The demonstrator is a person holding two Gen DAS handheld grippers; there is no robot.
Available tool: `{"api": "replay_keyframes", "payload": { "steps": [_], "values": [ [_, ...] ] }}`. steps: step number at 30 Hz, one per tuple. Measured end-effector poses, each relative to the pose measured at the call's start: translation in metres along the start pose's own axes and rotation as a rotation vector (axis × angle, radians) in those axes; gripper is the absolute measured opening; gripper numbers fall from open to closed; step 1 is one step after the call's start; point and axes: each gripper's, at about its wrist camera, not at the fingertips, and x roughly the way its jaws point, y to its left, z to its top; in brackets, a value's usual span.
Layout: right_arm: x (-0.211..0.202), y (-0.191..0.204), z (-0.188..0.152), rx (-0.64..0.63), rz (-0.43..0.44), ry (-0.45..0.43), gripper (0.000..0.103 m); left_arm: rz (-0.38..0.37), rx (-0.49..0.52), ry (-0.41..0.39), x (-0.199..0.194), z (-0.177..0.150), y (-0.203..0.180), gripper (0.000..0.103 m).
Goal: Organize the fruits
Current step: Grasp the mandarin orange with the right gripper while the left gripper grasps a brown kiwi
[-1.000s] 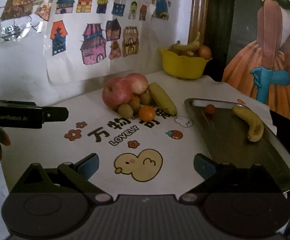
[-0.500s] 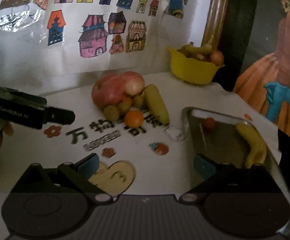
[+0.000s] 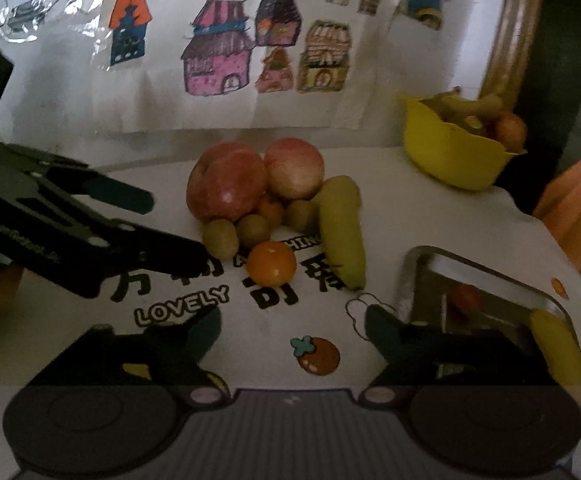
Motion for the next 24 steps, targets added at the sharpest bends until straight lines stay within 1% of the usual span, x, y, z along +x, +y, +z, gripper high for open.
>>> {"api": "replay_keyframes", "payload": {
  "steps": [4,6,9,14,16,18,21,24],
  "values": [
    [0.008,-0.004,0.003,-0.001,0.016,-0.006,0.060,0.004,-0.026,0.018,0.010,0.003,0.001,0.081],
    [0.011,-0.006,0.005,0.001,0.029,-0.004,0.058,0.000,-0.039,0.024,0.014,0.003,0.004,0.079],
    [0.016,-0.005,0.010,-0.019,0.035,-0.005,0.058,-0.003,-0.050,0.027,0.016,0.002,0.004,0.073],
    [0.023,-0.005,0.015,-0.033,0.043,0.004,0.058,-0.001,-0.063,0.016,0.017,0.003,0.005,0.069],
    [0.025,-0.005,0.015,-0.034,0.046,0.007,0.058,0.005,-0.067,0.017,0.018,0.003,0.005,0.065],
    [0.027,-0.004,0.015,-0.033,0.047,0.009,0.057,0.016,-0.068,0.021,0.018,0.004,0.005,0.055],
    [0.030,-0.002,0.017,-0.035,0.053,0.010,0.055,0.015,-0.073,0.035,0.019,0.005,0.005,0.043],
    [0.034,0.001,0.019,-0.037,0.057,0.018,0.052,0.015,-0.081,0.038,0.020,0.006,0.005,0.042]
  ]
}}
